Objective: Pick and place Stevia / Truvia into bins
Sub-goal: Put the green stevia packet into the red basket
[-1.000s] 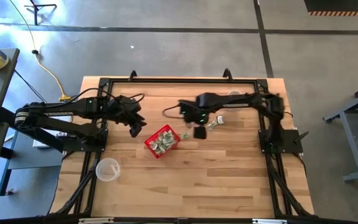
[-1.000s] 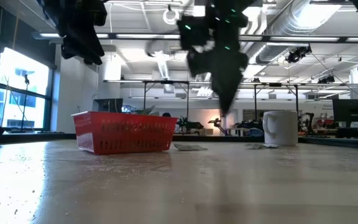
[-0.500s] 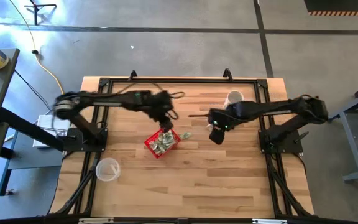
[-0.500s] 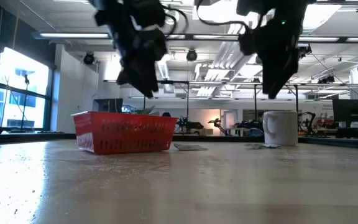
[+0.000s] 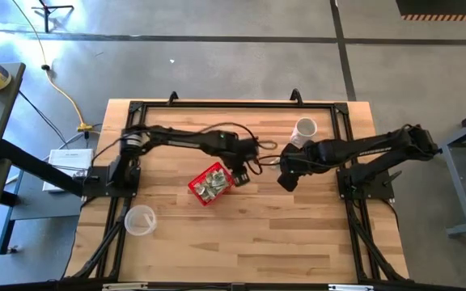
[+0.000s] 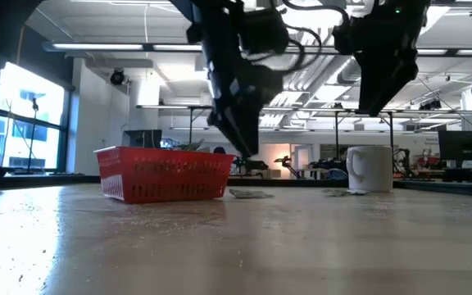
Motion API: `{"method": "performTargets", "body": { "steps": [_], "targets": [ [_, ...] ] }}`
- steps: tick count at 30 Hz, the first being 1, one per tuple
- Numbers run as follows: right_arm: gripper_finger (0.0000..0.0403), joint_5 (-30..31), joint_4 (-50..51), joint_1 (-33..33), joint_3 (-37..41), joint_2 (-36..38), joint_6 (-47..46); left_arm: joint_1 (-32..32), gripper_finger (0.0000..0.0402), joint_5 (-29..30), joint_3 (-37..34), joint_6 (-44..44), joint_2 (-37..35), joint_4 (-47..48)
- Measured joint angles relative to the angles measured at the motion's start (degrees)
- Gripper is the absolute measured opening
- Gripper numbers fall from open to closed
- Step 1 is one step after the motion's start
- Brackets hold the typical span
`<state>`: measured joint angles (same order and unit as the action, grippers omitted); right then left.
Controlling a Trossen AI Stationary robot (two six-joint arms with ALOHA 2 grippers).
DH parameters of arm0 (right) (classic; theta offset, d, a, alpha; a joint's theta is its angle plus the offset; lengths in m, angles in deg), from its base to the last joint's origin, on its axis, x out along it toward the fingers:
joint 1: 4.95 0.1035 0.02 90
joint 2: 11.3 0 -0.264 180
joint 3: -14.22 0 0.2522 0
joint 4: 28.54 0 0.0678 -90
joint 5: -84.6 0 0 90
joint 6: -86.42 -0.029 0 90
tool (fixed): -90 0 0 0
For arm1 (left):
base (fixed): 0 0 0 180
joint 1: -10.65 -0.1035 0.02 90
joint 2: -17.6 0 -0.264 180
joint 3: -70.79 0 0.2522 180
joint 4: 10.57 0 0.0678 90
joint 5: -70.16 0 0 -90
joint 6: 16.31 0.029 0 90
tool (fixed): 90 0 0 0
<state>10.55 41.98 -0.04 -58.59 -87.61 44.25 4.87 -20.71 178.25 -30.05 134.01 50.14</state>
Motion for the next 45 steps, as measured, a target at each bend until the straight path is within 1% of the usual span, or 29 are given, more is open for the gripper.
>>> {"method": "performTargets", "body": {
  "steps": [6, 9, 12, 14, 16, 20, 21, 22, 25, 28, 30, 32, 34, 35, 37, 39, 41, 43, 45],
  "targets": [
    [0.0256, -0.1, 1.2, 0.8, 0.0, 0.1, -1.0, 2.2, 0.0179, 0.7, 0.1, -0.1, 5.3, -1.2],
    [0.0257, 0.3, 1.7, 1.1, 0.0, 0.2, -1.1, 2.2, 0.0179, -0.4, 0.2, 0.4, 7.1, -2.7],
    [0.0256, 0.3, 2.1, 1.1, 0.0, 0.2, -1.1, 2.1, 0.0175, 1.9, 0.2, 0.6, 8.5, -3.0],
    [0.0257, 0.5, 2.5, 1.1, 0.0, 0.2, -1.3, 2.1, 0.0159, 3.0, 0.2, 2.3, 8.6, -2.9],
    [0.0256, 0.6, 3.1, 1.1, 0.0, 0.2, -1.3, 2.1, 0.0131, 4.4, 0.2, 4.0, 8.7, -3.1],
    [0.0257, 1.2, 3.7, 1.1, 0.0, 0.2, -1.3, 2.0, 0.0052, 5.7, 1.8, 6.3, 8.9, -2.2],
    [0.0256, 1.5, 3.7, 1.1, 0.0, 0.2, -1.3, 2.0, 0.0032, 5.8, 2.8, 6.7, 8.9, -1.1],
    [0.0256, 1.7, 3.7, 1.1, 0.0, 0.2, -1.3, 2.0, 0.0023, 5.7, 4.0, 7.2, 8.9, 0.1],
    [0.0255, 2.0, 3.7, 1.1, 0.0, 0.2, -1.3, 2.0, 0.0029, 5.7, 9.0, 8.8, 8.9, 6.4],
    [0.0255, 1.9, 3.6, 1.1, 0.0, 0.2, -0.8, 1.5, 0.0037, 5.5, 15.3, 13.4, 8.9, 17.6],
    [0.0255, 0.1, 3.2, 0.9, 0.0, 0.2, 1.0, 0.7, 0.0030, 3.1, 17.7, 15.5, 8.0, 25.3],
    [0.0255, -2.3, 2.7, 0.3, 0.0, 0.2, 3.1, -0.1, 0.0024, -1.1, 18.0, 15.9, 5.7, 30.0],
    [0.0255, -3.0, 2.6, -0.5, 0.0, 0.2, 3.9, -0.8, 0.0024, -5.5, 15.8, 12.5, 2.3, 31.0],
    [0.0255, -2.9, 2.6, -0.9, 0.0, 0.2, 3.9, -0.8, 0.0024, -6.9, 13.4, 10.0, 0.3, 30.8],
    [0.0255, -3.1, 2.5, -1.8, 0.0, 0.2, 4.1, -0.6, 0.0025, -7.6, 8.0, 4.3, -3.7, 27.9],
    [0.0255, -5.2, 1.7, -2.8, 0.0, 0.0, 5.3, -0.5, 0.0037, -8.2, 1.3, -1.5, -8.0, 24.3],
    [0.0255, -7.2, 0.9, -3.6, 0.0, -0.7, 8.6, -0.5, 0.0054, -9.6, -6.2, -7.0, -12.1, 18.9],
    [0.0255, -7.4, 0.1, -4.0, 0.0, -1.9, 13.5, -0.2, 0.0069, -9.4, -13.2, -12.5, -14.9, 13.5],
    [0.0255, -7.4, -1.4, -4.4, 0.0, -3.3, 20.2, -0.1, 0.0080, -9.4, -18.5, -17.3, -16.8, 10.2]
  ]
}}
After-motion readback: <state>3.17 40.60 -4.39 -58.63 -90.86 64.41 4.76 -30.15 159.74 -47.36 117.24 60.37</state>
